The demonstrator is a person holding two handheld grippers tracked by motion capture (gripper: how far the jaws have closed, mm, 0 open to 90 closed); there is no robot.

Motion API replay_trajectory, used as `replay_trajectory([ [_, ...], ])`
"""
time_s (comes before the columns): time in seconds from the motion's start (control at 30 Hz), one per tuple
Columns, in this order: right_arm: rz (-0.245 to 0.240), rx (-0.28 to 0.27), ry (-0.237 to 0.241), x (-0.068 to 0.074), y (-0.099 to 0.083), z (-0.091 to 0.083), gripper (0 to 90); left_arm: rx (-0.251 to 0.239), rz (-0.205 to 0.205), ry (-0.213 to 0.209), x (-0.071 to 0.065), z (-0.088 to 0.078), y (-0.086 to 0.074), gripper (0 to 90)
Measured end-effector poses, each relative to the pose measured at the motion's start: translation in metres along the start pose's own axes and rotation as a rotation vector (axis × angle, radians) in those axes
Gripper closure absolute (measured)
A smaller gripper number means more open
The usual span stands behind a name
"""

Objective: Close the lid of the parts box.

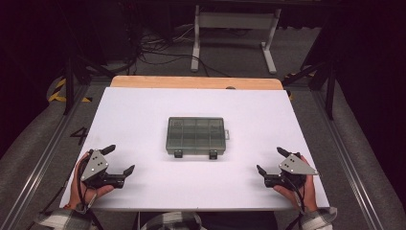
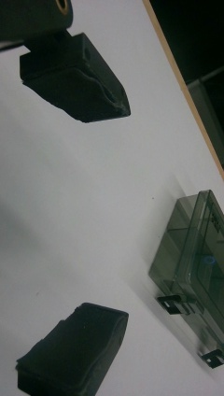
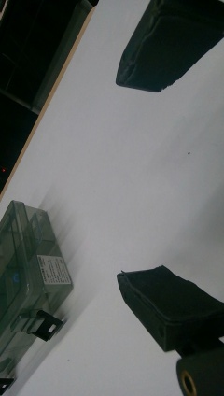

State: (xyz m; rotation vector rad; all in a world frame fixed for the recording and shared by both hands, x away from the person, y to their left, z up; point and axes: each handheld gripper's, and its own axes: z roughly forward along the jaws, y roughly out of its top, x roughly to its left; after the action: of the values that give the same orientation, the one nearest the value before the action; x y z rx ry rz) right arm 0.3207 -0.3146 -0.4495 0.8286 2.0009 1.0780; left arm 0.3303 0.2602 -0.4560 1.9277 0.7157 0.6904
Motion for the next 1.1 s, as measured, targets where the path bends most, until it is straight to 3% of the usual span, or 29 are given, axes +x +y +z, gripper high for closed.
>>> replay_trajectory([
  [1.1, -0.019, -0.010, 0.013, 0.0051, 0.0028, 0.0010, 6.6, -0.003, 0.007, -0.025, -0.0049, 0.0024, 0.0004, 5.2],
])
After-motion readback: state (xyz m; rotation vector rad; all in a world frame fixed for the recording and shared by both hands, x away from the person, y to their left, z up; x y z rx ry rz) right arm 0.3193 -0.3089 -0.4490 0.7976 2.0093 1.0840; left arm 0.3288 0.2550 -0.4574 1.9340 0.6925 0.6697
